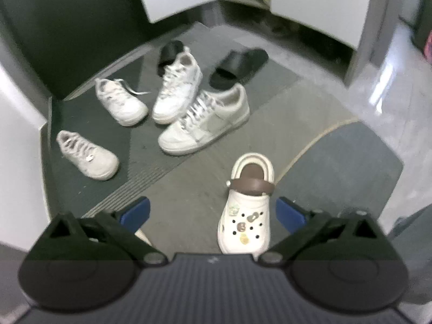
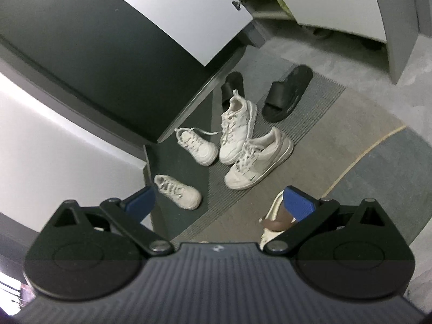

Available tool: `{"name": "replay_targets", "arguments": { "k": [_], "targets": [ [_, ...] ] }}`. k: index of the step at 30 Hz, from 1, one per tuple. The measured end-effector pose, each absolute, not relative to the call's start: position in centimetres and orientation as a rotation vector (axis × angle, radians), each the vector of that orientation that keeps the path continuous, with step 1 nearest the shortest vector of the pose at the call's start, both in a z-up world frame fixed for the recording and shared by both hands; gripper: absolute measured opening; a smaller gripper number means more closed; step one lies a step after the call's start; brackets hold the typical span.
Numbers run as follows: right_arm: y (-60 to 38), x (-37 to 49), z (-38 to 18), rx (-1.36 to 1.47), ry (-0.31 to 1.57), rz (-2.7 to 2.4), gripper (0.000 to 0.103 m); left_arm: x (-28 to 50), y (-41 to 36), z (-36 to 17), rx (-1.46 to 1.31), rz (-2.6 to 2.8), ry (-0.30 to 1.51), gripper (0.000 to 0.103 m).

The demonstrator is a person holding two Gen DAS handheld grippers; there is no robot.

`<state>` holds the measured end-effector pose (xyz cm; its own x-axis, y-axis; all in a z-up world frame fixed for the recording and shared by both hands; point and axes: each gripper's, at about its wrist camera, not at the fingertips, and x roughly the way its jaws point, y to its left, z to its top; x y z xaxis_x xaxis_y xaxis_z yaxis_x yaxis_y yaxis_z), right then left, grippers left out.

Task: Organize scattered shoes
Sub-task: 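Move the right gripper toward the clog with brown strap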

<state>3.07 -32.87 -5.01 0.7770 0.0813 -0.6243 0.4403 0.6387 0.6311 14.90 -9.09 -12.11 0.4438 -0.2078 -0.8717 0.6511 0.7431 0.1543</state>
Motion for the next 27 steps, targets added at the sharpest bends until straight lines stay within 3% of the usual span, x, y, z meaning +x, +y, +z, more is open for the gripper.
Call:
{"name": "replay_targets", "arguments": {
  "k": [10, 27],
  "targets": [
    [-31.3, 3.2, -4.6, 0.806, 0.679, -0.207, 0.103, 10.1, -6.3, -4.0, 0.313, -0.447, 1.015, 0.101],
    [-26.3, 6.0, -6.6, 0.43, 0.947, -0.129, 0.103, 5.5, -3.2, -0.9, 0.276, -0.375, 0.962, 0.101]
  ]
}}
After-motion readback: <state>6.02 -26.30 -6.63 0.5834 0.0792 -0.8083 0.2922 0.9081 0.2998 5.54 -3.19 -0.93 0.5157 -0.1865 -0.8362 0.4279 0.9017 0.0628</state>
